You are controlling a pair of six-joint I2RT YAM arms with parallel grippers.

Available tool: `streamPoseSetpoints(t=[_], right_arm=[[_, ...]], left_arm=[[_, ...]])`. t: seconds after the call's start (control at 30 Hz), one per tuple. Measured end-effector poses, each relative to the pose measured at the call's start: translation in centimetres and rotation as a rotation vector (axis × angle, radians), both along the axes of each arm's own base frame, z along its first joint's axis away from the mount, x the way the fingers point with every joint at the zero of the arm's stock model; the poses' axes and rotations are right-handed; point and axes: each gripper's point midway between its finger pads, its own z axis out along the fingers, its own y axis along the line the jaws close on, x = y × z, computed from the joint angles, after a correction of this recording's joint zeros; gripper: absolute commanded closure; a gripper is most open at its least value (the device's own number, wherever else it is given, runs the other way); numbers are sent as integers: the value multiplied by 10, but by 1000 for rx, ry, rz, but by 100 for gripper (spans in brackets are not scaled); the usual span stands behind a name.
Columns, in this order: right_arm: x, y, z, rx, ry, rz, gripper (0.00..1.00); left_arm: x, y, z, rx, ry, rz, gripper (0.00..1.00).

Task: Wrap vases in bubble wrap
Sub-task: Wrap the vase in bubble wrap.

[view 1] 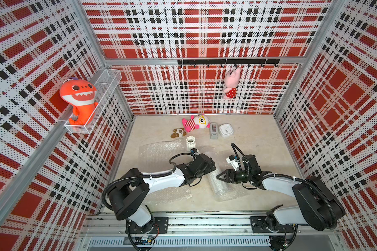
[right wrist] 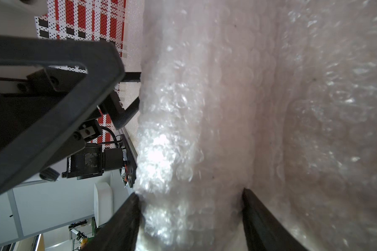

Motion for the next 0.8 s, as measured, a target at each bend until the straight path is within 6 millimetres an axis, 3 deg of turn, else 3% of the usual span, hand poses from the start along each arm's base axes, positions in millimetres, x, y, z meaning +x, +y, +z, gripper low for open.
streamPoseSetpoints(t=[0.1,0.3,0.47,0.57,0.8], right_arm=[[0,-1,-1,15,9,-6,31],[1,-3,-1,19,16,-15,25],[1,-12,-1,-42,2,-43,8],[6,-19,12,-83,-55,-67,0],[22,-37,34,-219,-146,-112,3]], left_arm=[[-1,-4,-12,12,19,-19,0],[2,-18,-16,-15,18,-47,7],[3,-25,-18,-34,14,-60,11],[3,-27,-18,-37,13,-66,12],[4,-31,-19,-36,5,-82,13]])
